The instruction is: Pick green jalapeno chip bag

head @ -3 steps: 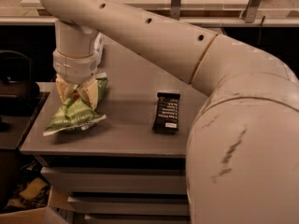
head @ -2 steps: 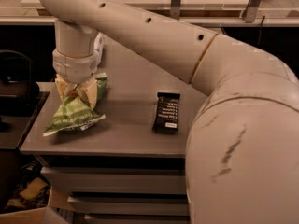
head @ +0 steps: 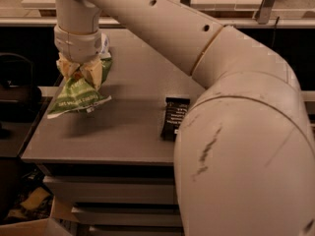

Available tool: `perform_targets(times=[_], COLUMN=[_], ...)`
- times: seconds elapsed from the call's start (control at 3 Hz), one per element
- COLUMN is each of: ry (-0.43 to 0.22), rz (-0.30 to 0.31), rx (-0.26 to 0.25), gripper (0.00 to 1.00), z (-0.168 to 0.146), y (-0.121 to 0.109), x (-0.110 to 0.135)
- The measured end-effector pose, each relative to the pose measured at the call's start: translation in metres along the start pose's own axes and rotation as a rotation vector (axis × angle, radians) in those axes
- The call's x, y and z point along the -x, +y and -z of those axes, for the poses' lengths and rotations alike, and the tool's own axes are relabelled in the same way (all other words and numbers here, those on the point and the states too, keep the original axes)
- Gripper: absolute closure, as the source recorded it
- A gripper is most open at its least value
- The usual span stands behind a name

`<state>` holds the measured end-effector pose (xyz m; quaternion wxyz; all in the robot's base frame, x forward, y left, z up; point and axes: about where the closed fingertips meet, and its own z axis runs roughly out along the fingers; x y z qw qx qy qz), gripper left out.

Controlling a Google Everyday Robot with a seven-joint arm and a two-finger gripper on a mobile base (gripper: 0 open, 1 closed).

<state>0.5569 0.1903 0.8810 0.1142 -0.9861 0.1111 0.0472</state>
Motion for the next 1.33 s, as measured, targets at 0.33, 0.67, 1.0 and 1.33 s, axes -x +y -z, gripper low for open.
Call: perform_targets(times=[0.33, 0.67, 1.0, 1.33], ry=[0.027, 0.028, 0.022, 0.016], rz=[0.006, 0.005, 0.008, 0.012], rx=[-0.02, -0.041, -0.058, -0.061], gripper=[1.0, 1.0, 1.0, 1.0], z=[0.015, 0.022, 0.026, 0.029], y=[-0.006, -0.011, -0.012, -0.012], x=[-0.011, -0.016, -0.016, -0.013])
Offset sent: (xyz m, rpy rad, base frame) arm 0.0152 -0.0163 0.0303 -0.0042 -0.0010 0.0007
